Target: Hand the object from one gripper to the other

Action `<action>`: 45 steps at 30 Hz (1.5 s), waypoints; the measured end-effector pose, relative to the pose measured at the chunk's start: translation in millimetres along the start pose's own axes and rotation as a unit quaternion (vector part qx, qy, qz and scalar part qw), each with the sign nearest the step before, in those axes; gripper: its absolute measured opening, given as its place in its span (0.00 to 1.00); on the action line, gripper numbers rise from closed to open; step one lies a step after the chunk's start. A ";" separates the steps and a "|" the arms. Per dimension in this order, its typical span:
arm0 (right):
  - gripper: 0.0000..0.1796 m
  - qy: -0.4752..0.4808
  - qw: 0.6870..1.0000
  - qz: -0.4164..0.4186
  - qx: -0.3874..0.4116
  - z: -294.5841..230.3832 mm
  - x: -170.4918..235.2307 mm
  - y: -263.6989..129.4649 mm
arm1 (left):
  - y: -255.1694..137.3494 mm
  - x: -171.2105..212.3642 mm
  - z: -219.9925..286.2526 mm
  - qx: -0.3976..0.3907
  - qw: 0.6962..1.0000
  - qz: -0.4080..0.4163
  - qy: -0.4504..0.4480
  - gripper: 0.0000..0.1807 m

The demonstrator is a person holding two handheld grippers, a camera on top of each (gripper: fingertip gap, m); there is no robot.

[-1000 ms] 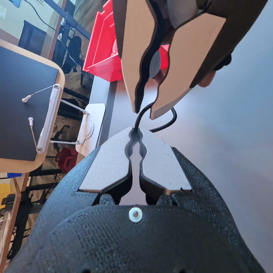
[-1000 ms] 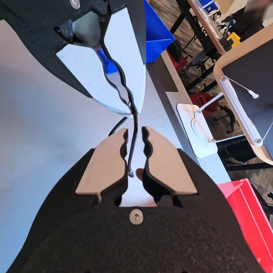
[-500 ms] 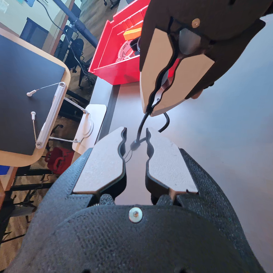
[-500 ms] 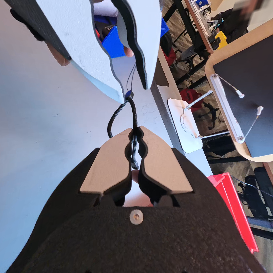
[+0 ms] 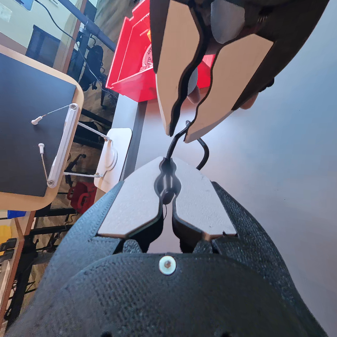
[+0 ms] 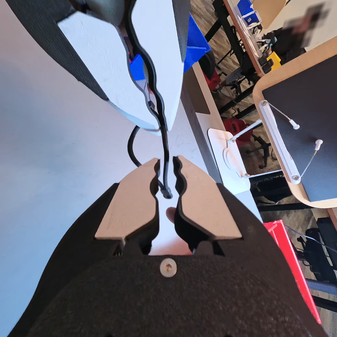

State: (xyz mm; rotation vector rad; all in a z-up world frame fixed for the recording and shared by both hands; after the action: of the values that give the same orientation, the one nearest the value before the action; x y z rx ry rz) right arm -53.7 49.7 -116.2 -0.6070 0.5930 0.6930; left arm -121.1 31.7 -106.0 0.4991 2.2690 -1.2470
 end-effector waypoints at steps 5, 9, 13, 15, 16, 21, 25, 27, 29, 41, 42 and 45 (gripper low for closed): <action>0.02 -0.001 1.000 -0.010 0.002 0.4 3.9 1.8 | 1.7 4.1 1.7 0.026 0.999 0.002 -0.028 0.02; 0.02 -0.017 1.000 -0.012 0.005 -3.6 1.5 1.9 | 3.2 -3.2 4.5 0.033 0.998 0.023 -0.039 0.09; 0.02 -0.026 1.000 -0.007 0.002 -8.8 -1.6 2.1 | 9.2 -4.2 8.3 0.029 0.999 0.010 -0.023 0.09; 0.02 -0.030 1.000 -0.003 0.003 -9.5 -3.8 0.9 | 11.9 -1.9 8.4 0.026 0.999 0.001 -0.020 0.07; 0.02 -0.030 1.000 -0.001 0.005 -8.6 -5.3 -0.1 | 12.4 -1.0 8.2 0.025 1.000 -0.001 -0.018 0.04; 0.02 -0.021 1.000 0.015 0.017 -1.3 -11.0 -5.5 | 8.8 -4.2 5.3 0.011 1.000 0.009 -0.013 0.02; 0.08 0.007 1.000 0.022 0.021 7.0 -11.2 -7.2 | 4.0 -7.6 2.7 0.000 1.000 0.024 -0.012 0.02; 0.09 0.020 1.000 0.017 0.017 9.3 -8.2 -6.6 | 2.2 -9.4 1.7 -0.003 0.999 0.033 -0.012 0.02; 0.07 0.027 0.999 0.015 0.012 9.9 -6.2 -5.9 | 0.3 -12.2 1.5 -0.004 0.999 0.045 -0.012 0.02; 0.02 -0.024 0.999 0.018 0.030 6.7 -11.7 -9.3 | 10.3 -10.4 6.2 0.019 0.998 0.036 -0.040 0.09; 0.02 -0.032 0.999 0.016 0.029 4.8 -11.9 -9.1 | 11.0 -10.9 6.7 0.018 0.998 0.036 -0.038 0.09; 0.02 -0.067 0.997 0.006 0.038 2.0 -10.8 -8.7 | 9.0 -13.9 5.8 0.010 0.998 0.047 -0.034 0.03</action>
State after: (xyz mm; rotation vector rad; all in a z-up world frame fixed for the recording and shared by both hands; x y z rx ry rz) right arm -53.5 41.3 -105.0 -0.4824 0.4970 0.7138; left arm -103.7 30.2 -106.6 0.5559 2.1541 -1.2225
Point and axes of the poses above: each gripper's, where its closed fingertips meet, y out along the fingers, x out of its underside, z = x × y across the jaws, the point moved 4 cm from there along -y, back along the fingers, and after that the axes turned 15 degrees about x, right-handed, at the moved point
